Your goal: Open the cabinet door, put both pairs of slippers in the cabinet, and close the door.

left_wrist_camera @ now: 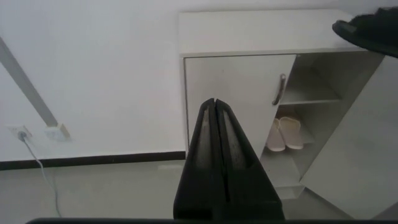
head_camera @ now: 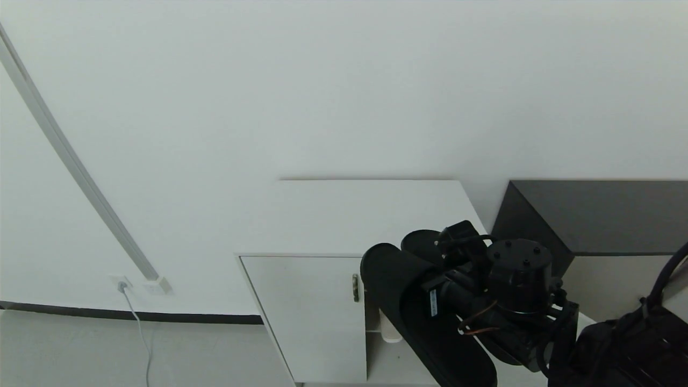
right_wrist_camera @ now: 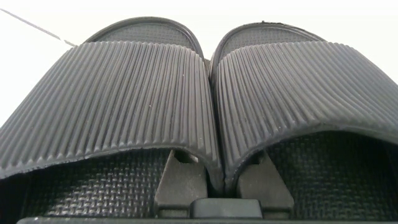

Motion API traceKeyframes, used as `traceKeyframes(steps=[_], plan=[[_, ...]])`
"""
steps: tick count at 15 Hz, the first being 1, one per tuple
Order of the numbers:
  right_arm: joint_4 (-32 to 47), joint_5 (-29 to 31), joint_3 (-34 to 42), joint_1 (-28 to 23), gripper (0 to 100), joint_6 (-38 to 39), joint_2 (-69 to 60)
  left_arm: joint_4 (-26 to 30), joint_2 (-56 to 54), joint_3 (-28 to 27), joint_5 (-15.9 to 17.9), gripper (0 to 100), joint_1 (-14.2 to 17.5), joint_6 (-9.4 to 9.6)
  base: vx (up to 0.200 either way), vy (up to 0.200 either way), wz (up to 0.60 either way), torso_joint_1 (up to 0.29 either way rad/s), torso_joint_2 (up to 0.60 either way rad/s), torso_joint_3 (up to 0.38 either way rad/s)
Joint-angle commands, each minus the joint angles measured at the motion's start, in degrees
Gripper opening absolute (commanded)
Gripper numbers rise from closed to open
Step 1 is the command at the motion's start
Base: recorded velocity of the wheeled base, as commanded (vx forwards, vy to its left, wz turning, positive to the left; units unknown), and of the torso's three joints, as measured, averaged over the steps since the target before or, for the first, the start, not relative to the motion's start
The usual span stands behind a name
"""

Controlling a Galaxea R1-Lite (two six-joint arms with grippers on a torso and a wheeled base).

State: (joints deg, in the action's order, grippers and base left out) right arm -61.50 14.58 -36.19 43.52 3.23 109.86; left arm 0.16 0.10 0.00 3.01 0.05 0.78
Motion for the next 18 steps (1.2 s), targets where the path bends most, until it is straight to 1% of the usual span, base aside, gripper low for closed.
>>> traceKeyframes(steps=[1, 4, 6, 15, 18], plan=[[-0.20, 0.01, 0.07, 0.16, 0, -0.07, -0.09, 0.11, 0.08, 0.00, -0.02, 0, -0.05, 0.01, 0.000, 0.000, 0.00, 0.000, 0.00, 0.000], [-0.73, -0.43, 1.56, 0.07, 0, -0.24, -1.14, 0.11, 0.08, 0.00, -0.02, 0, -0.05, 0.01, 0.000, 0.000, 0.00, 0.000, 0.00, 0.000], [-0.90, -0.08, 1.83, -0.10, 0, -1.74, -0.79, 0.11, 0.08, 0.00, -0.02, 0, -0.05, 0.01, 0.000, 0.000, 0.00, 0.000, 0.00, 0.000], [-3.71, -0.52, 3.32, 0.07, 0, -1.91, -0.79, 0.11, 0.08, 0.00, -0.02, 0, -0.05, 0.01, 0.000, 0.000, 0.00, 0.000, 0.00, 0.000], [-5.21, -0.52, 3.59, 0.16, 0, -2.00, -0.35, 0.11, 0.08, 0.00, -0.02, 0, -0.05, 0.01, 0.000, 0.000, 0.00, -0.133, 0.31, 0.162]])
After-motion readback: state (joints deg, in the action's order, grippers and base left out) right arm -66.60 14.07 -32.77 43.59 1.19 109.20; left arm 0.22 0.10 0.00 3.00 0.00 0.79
